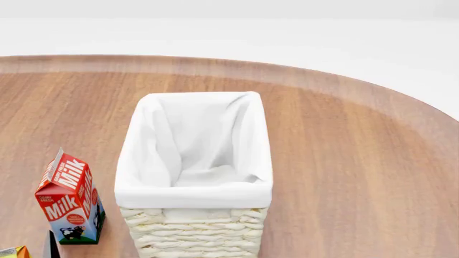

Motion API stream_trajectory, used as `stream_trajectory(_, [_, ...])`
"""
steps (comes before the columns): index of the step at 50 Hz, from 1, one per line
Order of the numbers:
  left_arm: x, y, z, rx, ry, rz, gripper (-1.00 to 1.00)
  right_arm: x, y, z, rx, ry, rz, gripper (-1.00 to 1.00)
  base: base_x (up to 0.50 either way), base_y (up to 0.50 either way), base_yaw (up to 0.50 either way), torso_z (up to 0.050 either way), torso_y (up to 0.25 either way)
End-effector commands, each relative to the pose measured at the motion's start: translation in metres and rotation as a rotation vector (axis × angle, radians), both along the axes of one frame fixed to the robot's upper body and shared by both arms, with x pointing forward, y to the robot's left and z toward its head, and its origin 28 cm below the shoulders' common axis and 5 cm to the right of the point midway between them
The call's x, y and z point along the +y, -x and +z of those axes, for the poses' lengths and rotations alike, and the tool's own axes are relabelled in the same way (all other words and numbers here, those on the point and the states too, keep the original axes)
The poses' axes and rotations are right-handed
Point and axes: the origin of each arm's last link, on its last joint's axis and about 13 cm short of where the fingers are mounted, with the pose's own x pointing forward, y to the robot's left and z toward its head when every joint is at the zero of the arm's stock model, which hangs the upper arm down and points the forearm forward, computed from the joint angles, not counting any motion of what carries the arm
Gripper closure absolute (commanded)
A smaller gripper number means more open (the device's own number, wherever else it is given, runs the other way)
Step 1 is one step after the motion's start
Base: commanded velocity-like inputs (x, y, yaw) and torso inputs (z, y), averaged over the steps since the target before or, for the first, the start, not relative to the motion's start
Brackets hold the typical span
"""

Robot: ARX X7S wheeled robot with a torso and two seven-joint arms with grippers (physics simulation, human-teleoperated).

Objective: Pick up the alphabet soup, and put it in the basket.

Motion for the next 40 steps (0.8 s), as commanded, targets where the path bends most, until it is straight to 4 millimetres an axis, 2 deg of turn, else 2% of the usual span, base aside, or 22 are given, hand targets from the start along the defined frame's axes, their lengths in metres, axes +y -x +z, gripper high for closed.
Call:
stream_trajectory(1, [0.0,0.0,0.0,0.0,0.0,0.0,-1.0,-0.005,0.002,0.019,-0.065,-0.121,-0.04,1.0,0.0,0.0,0.0,0.0,0.0])
stream_trajectory(25, [-0.001,0.001,0.001,0.0,-0.001,-0.001,-1.0,-0.03,0.002,0.053,-0.131,-0.416,-0.231,1.0,0.0,0.0,0.0,0.0,0.0])
stream_trajectory(40, [-0.001,0.0,0.0,0.002,-0.002,-0.001,-1.0,-0.041,-0.002,0.06,-0.144,-0.505,-0.324,1.0,0.0,0.0,0.0,0.0,0.0])
